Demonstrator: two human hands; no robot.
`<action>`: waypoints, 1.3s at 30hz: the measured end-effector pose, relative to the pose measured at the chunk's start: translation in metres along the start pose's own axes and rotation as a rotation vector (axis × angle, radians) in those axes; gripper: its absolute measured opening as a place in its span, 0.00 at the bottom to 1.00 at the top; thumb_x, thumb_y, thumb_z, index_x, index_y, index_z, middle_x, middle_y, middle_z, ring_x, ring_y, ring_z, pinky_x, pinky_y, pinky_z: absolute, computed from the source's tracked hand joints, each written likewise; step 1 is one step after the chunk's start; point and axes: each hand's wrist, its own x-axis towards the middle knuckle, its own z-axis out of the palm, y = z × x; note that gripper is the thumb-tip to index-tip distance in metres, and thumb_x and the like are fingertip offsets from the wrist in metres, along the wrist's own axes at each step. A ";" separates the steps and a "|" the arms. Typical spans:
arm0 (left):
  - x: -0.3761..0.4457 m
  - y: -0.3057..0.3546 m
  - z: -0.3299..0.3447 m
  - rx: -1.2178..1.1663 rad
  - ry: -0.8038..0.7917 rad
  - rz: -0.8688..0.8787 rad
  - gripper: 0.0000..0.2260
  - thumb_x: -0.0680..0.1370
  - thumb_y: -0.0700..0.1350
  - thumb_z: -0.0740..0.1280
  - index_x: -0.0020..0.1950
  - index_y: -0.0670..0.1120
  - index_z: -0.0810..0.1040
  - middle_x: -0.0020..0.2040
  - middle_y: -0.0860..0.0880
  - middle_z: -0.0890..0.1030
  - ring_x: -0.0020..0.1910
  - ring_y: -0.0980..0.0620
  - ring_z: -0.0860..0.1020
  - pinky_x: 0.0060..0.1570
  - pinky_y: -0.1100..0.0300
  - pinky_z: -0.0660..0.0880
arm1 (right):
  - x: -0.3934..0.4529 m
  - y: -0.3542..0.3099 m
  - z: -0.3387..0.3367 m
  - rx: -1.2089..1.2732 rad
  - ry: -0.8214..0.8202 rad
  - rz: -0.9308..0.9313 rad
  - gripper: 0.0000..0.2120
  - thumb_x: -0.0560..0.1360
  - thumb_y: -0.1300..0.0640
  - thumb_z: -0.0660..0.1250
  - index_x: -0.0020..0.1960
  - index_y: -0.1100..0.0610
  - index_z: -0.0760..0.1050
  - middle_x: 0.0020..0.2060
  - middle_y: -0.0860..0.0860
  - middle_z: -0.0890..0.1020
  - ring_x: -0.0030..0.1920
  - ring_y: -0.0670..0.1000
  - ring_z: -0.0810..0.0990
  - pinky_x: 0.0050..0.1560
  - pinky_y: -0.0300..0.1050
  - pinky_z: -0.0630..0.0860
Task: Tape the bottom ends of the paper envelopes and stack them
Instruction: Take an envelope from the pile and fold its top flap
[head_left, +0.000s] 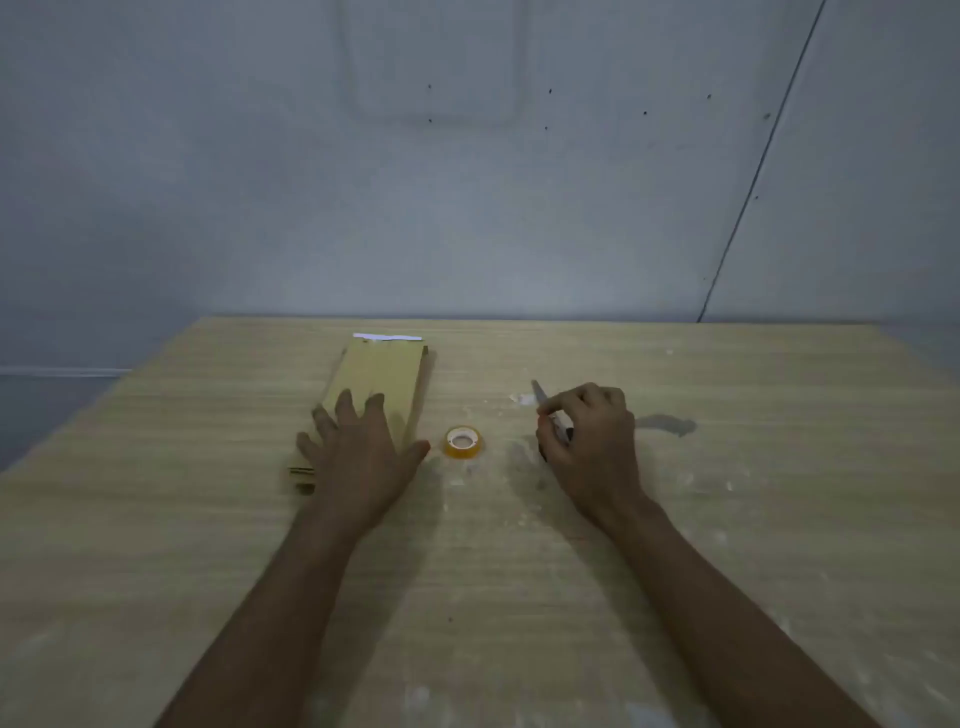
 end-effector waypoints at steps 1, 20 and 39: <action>-0.002 -0.002 0.001 0.000 -0.011 -0.013 0.36 0.77 0.63 0.65 0.78 0.49 0.57 0.80 0.41 0.52 0.78 0.35 0.51 0.73 0.38 0.52 | -0.003 -0.002 0.000 0.002 -0.003 -0.016 0.12 0.69 0.51 0.61 0.43 0.53 0.82 0.40 0.50 0.79 0.47 0.57 0.75 0.40 0.49 0.72; -0.007 0.001 -0.009 -0.469 0.271 -0.103 0.17 0.71 0.59 0.65 0.49 0.50 0.85 0.39 0.47 0.85 0.38 0.42 0.84 0.47 0.50 0.80 | -0.029 -0.009 -0.009 0.116 -0.167 -0.069 0.07 0.72 0.51 0.65 0.43 0.53 0.80 0.37 0.47 0.78 0.44 0.50 0.71 0.43 0.51 0.73; -0.015 0.017 -0.006 -0.587 0.757 0.491 0.06 0.77 0.35 0.68 0.50 0.38 0.84 0.46 0.44 0.85 0.45 0.51 0.81 0.49 0.66 0.71 | -0.026 -0.023 -0.014 0.485 -0.215 0.039 0.13 0.77 0.62 0.69 0.61 0.54 0.77 0.41 0.46 0.81 0.39 0.44 0.80 0.39 0.32 0.73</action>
